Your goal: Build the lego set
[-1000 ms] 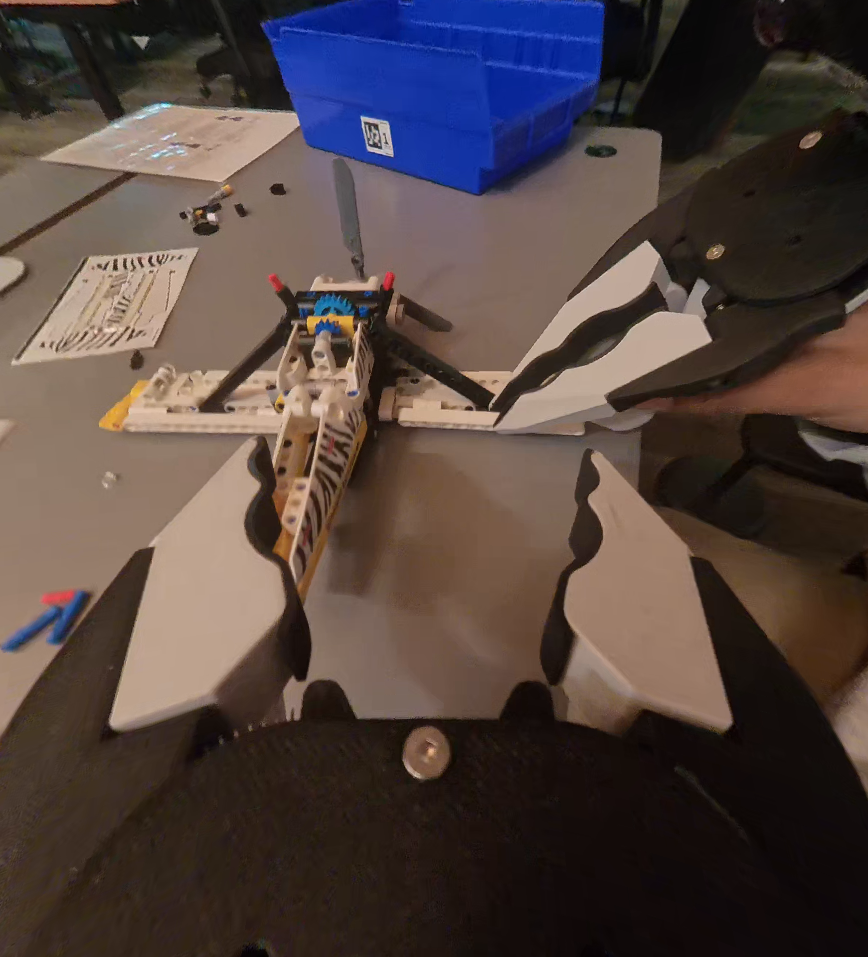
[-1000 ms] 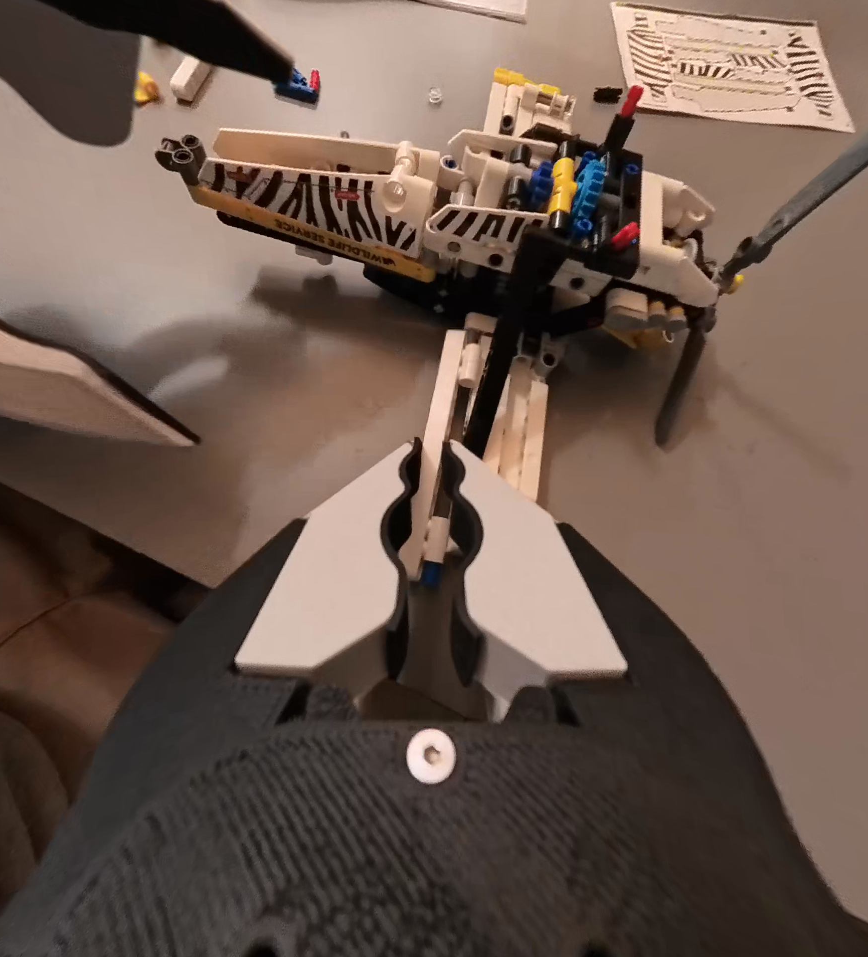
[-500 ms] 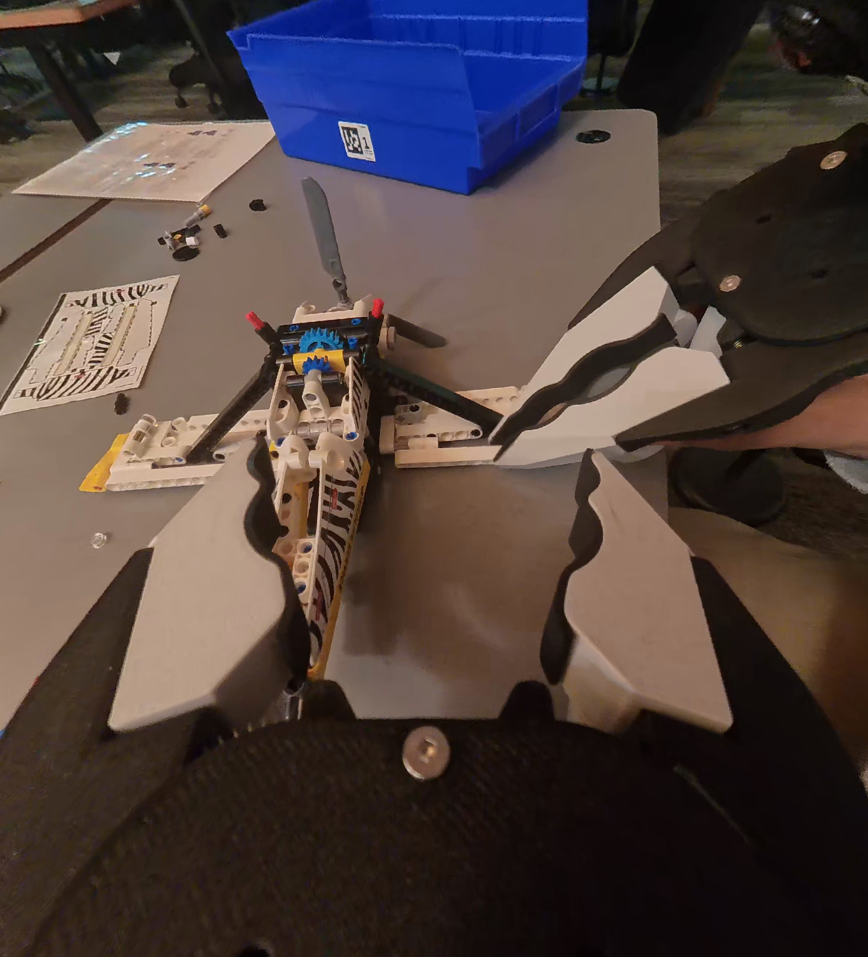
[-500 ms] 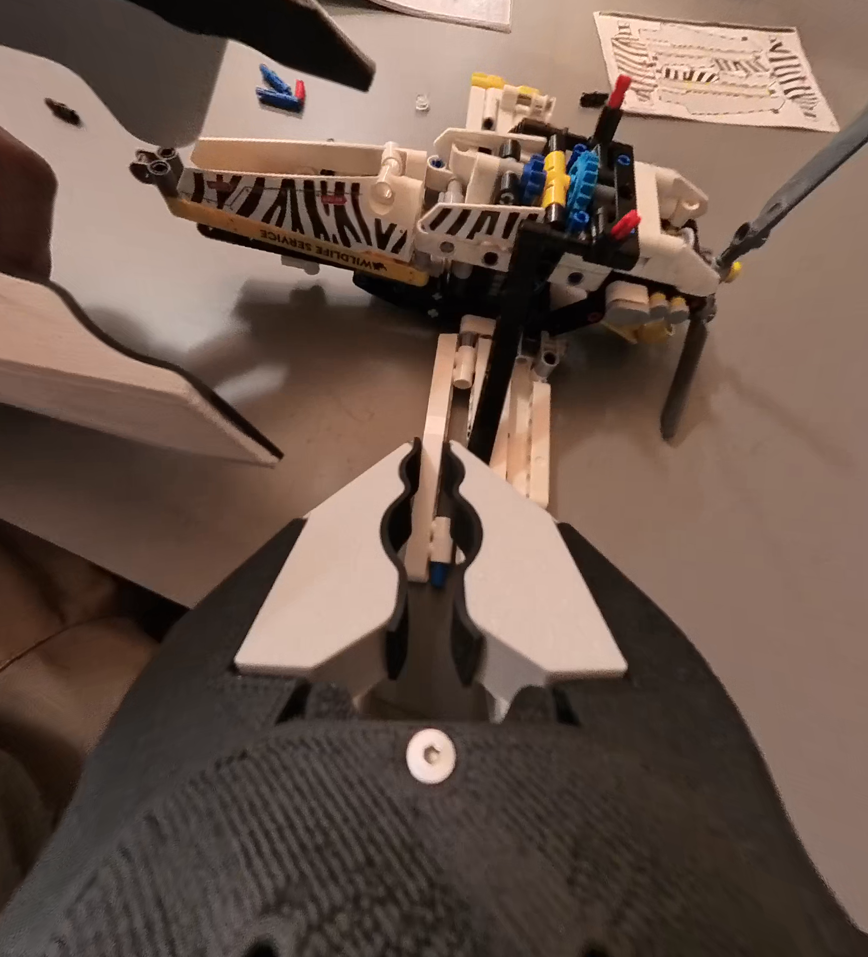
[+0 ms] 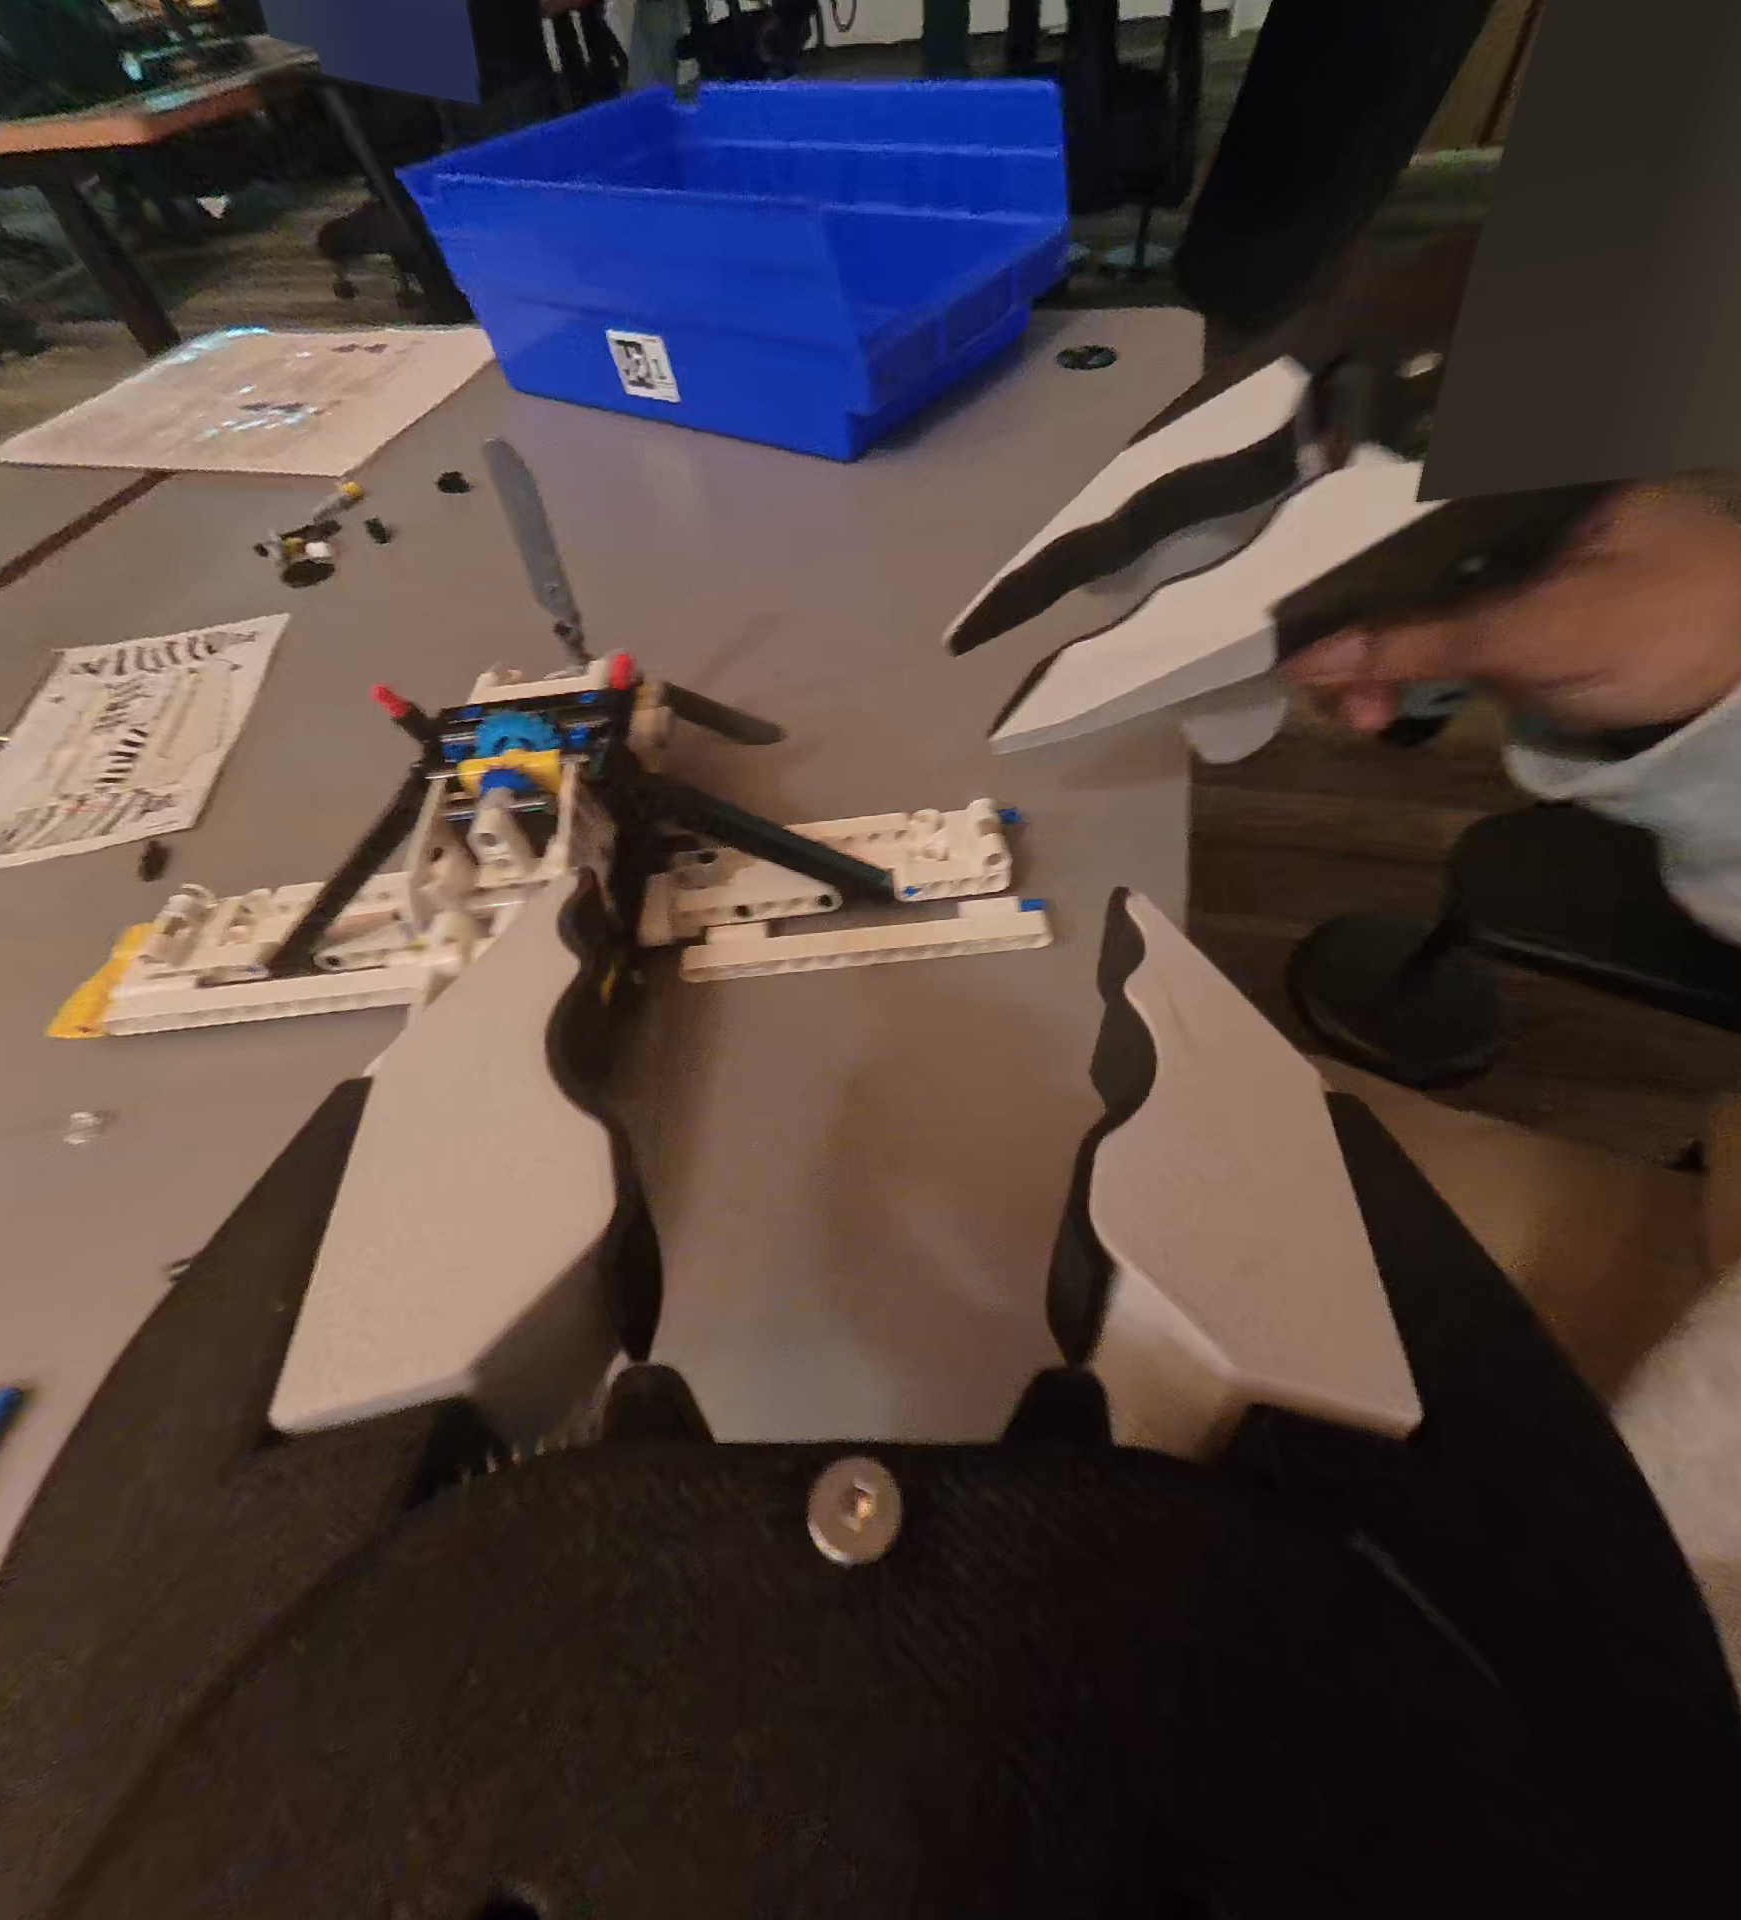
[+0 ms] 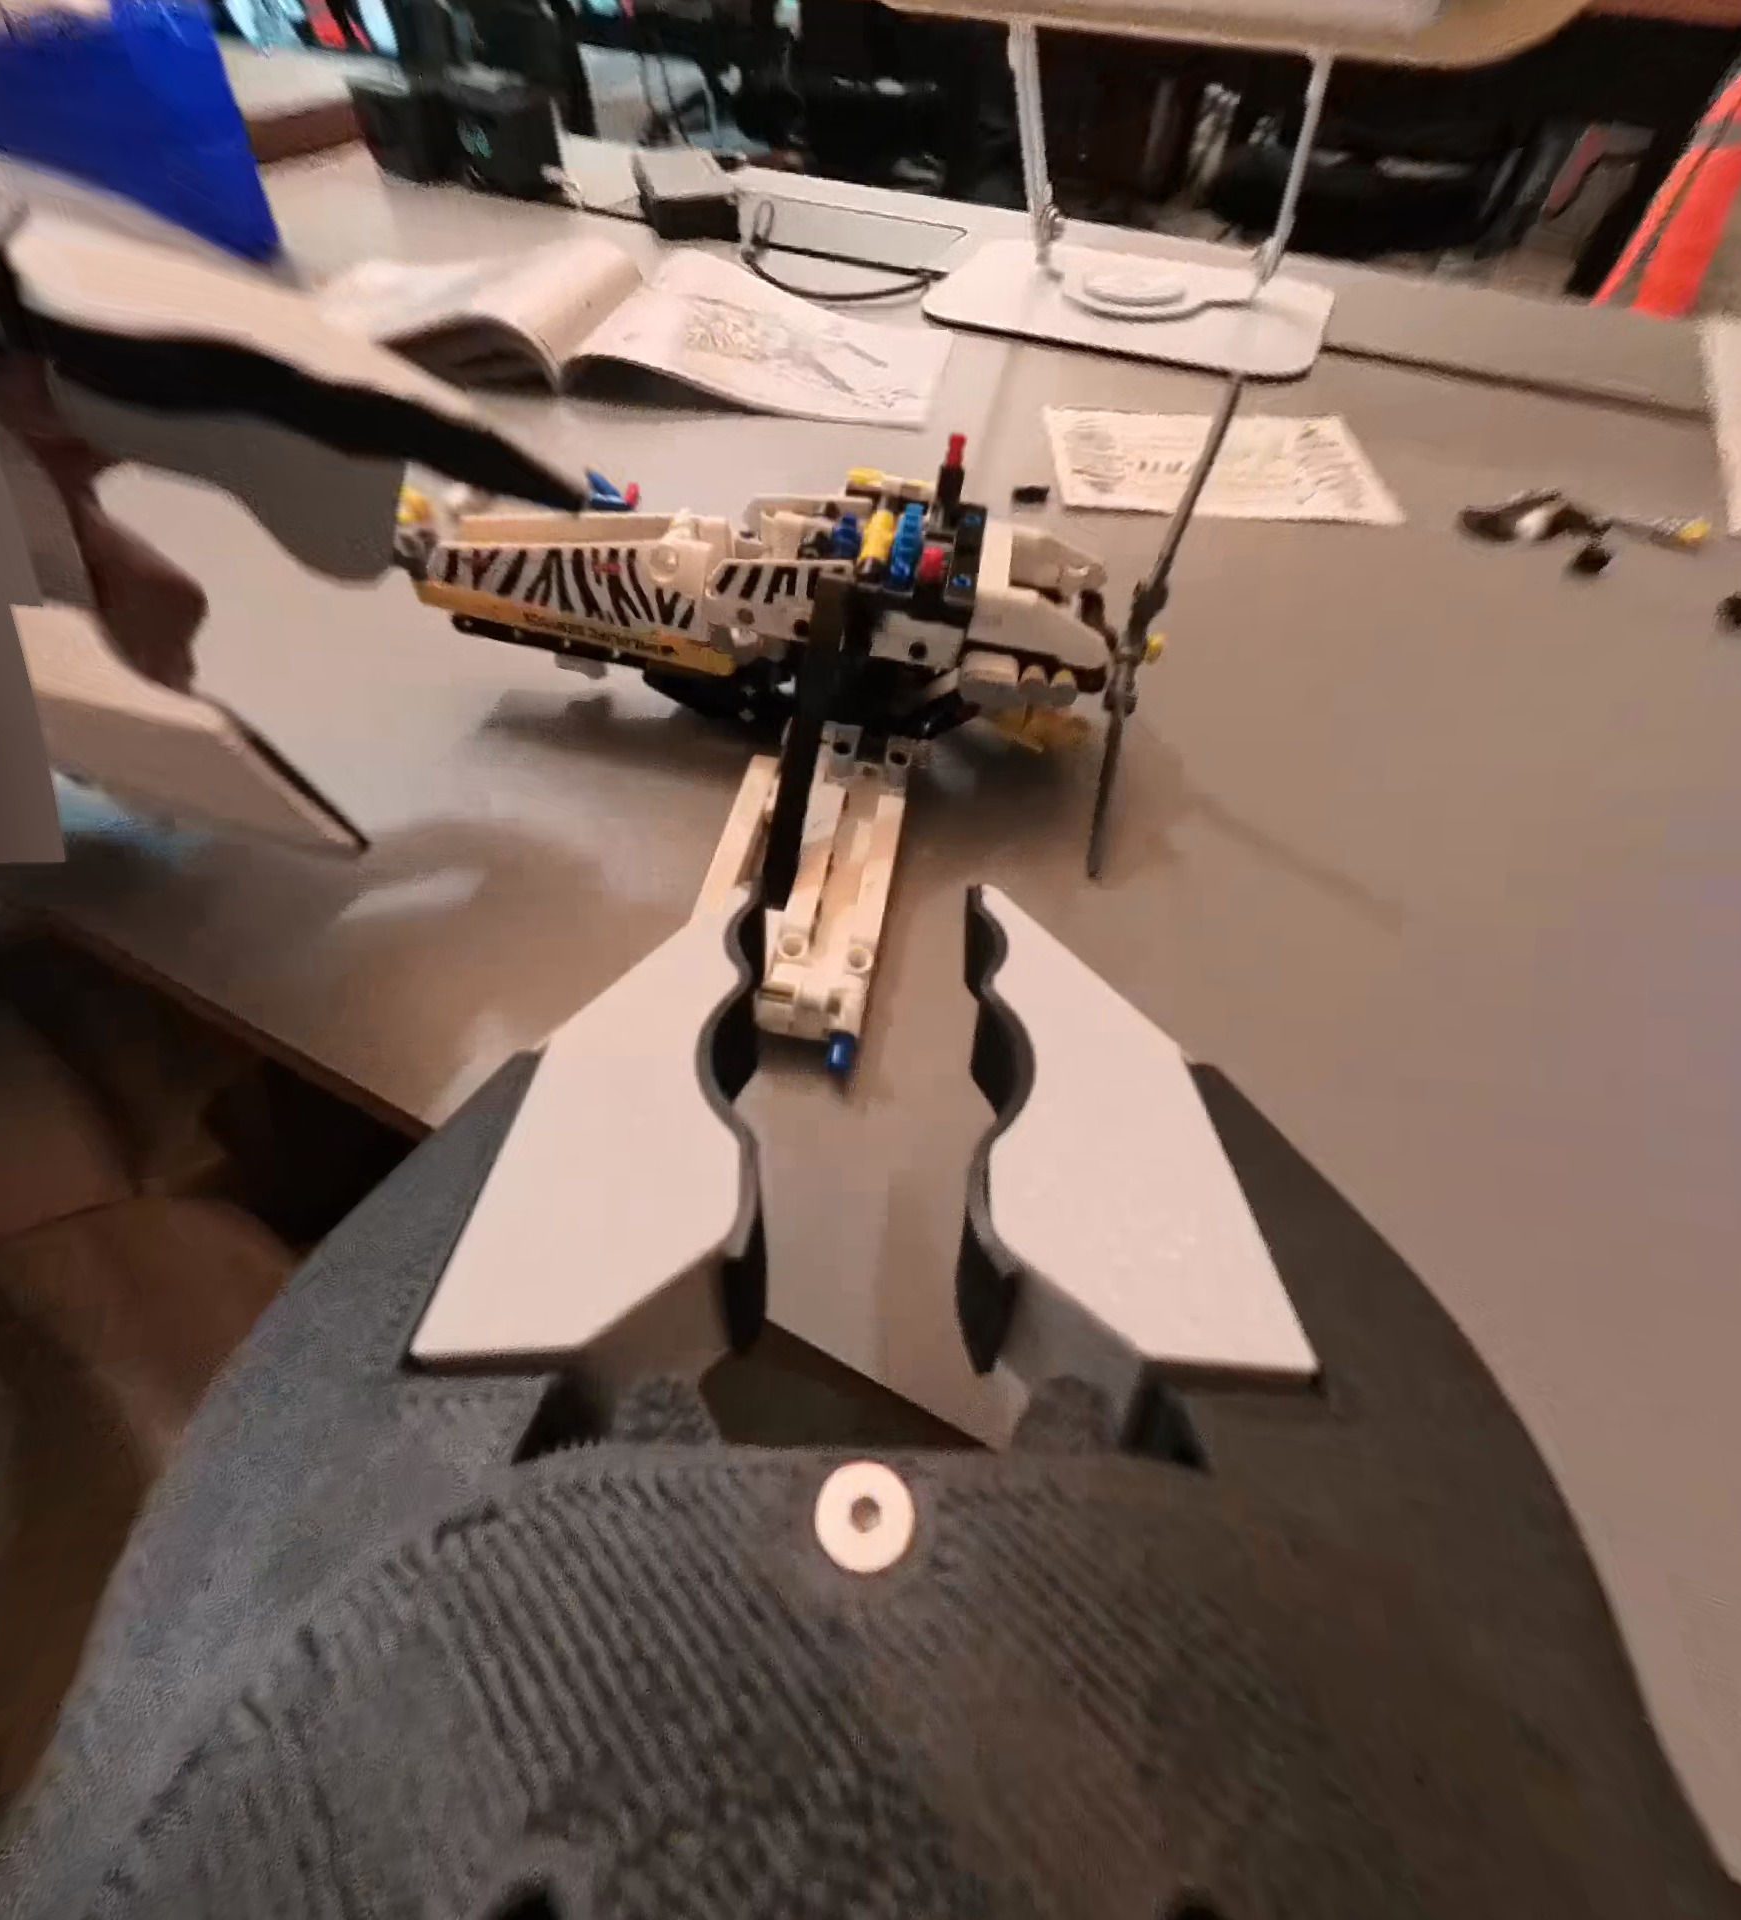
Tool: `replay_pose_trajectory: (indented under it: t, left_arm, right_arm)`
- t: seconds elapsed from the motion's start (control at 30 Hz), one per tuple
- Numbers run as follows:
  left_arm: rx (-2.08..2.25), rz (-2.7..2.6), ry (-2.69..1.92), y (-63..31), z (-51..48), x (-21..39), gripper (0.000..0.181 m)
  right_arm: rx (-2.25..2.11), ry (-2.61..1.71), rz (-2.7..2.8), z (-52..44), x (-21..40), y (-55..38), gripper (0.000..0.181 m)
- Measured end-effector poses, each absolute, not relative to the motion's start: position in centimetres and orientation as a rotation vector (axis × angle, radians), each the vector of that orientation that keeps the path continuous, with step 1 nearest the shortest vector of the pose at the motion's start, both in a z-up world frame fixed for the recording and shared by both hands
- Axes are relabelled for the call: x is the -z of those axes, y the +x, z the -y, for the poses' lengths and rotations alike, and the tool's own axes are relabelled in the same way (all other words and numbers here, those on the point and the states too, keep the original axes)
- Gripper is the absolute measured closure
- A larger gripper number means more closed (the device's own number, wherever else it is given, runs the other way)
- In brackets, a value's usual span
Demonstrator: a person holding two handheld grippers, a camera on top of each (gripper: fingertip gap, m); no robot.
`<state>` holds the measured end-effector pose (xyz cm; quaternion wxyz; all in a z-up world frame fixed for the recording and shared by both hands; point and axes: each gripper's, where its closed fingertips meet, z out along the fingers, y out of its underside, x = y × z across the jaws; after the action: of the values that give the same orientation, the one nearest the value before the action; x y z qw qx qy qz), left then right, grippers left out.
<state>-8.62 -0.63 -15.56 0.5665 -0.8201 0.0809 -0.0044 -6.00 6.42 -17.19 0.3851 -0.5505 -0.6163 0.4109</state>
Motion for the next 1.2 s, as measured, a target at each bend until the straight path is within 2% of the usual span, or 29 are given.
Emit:
replay_pose_trajectory:
  t: [0.13,0.23,0.37,0.5,0.6,0.8,0.93,1.03,1.2]
  left_arm:
    - [0.049,-0.148,-2.004,-6.3,0.1,17.1,0.100]
    - [0.022,-0.142,-2.127,-5.8,-0.4,19.3,0.100]
    - [0.000,-0.114,-2.245,-6.2,-1.0,21.1,0.093]
    - [0.024,-0.061,-2.363,-6.6,-1.3,22.9,0.077]
    - [0.058,-0.040,-2.352,-6.7,-1.4,22.7,0.077]
    - [0.243,-0.035,-2.323,-5.4,-1.2,22.3,0.079]
    - [0.449,-0.086,-2.206,-3.0,-0.7,20.5,0.087]
    - [0.341,-0.082,-2.129,-5.4,0.1,18.5,0.098]
    - [0.102,-0.042,-2.121,-12.0,0.3,15.5,0.100]
  right_arm:
    - [-1.388,-1.505,1.518,-5.5,17.4,-6.7,0.131]
    - [-1.330,-1.509,1.580,-5.2,18.5,-7.0,0.129]
    - [-0.999,-1.504,1.714,-5.9,20.9,-7.2,0.122]
    - [-0.998,-1.513,1.753,-5.0,21.5,-7.6,0.117]
    - [-0.977,-1.507,1.763,-5.2,21.6,-7.5,0.117]
    - [-1.042,-1.446,1.694,-5.2,19.7,-7.2,0.125]
    - [-1.064,-1.353,1.660,-3.7,17.5,-6.7,0.151]
    - [-1.043,-1.310,1.675,-2.0,17.4,-6.4,0.161]
    - [-0.977,-1.411,1.730,-0.3,20.6,-6.2,0.153]
